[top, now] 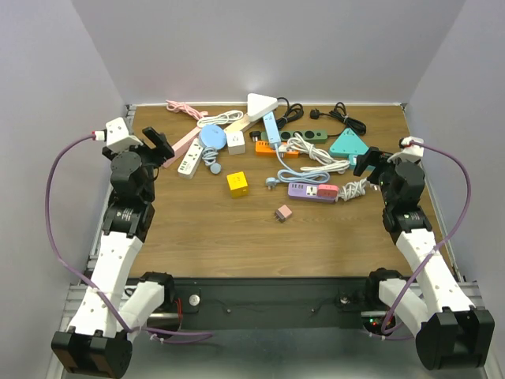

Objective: Insert the plug

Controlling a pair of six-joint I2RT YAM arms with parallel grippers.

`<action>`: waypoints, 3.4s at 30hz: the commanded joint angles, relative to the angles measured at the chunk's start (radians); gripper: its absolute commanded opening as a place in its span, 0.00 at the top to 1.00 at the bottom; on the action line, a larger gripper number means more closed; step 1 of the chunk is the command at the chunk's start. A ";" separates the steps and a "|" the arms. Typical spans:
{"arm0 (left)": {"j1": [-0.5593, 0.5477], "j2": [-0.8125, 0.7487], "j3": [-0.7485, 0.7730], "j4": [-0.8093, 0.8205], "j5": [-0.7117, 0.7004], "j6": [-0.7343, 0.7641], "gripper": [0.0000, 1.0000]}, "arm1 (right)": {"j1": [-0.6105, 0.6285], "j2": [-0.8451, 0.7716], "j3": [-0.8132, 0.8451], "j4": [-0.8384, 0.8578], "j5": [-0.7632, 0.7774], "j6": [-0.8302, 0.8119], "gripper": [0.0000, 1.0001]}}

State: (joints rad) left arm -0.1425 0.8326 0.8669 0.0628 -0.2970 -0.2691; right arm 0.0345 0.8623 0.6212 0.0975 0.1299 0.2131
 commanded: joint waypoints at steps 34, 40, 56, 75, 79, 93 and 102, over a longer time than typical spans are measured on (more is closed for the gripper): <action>-0.425 0.588 0.027 0.130 0.332 0.264 0.11 | 0.004 0.078 0.045 -0.033 -0.311 0.006 0.00; -0.430 0.648 0.004 0.172 0.338 0.353 0.10 | 0.004 0.084 0.043 -0.033 -0.338 0.003 0.00; -0.393 0.803 0.055 0.172 0.358 0.473 0.08 | 0.005 0.086 0.052 -0.036 -0.358 -0.001 0.00; -0.387 0.772 0.047 0.163 0.228 0.429 0.07 | 0.005 0.106 0.055 -0.039 -0.372 -0.003 0.00; -0.387 0.770 0.049 0.161 0.138 0.392 0.07 | 0.004 0.103 0.052 -0.039 -0.372 -0.003 0.00; -0.387 0.833 0.086 0.115 0.182 0.340 0.46 | 0.004 0.104 0.063 -0.042 -0.385 0.003 0.00; -0.387 0.841 0.080 0.108 0.340 0.272 0.98 | 0.047 0.159 0.146 -0.041 -0.464 0.081 0.00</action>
State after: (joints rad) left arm -0.5259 1.6623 0.9268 0.2058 -0.0807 0.0689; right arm 0.0418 1.0142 0.6884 0.0292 -0.2859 0.2508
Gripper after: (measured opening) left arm 0.685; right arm 0.997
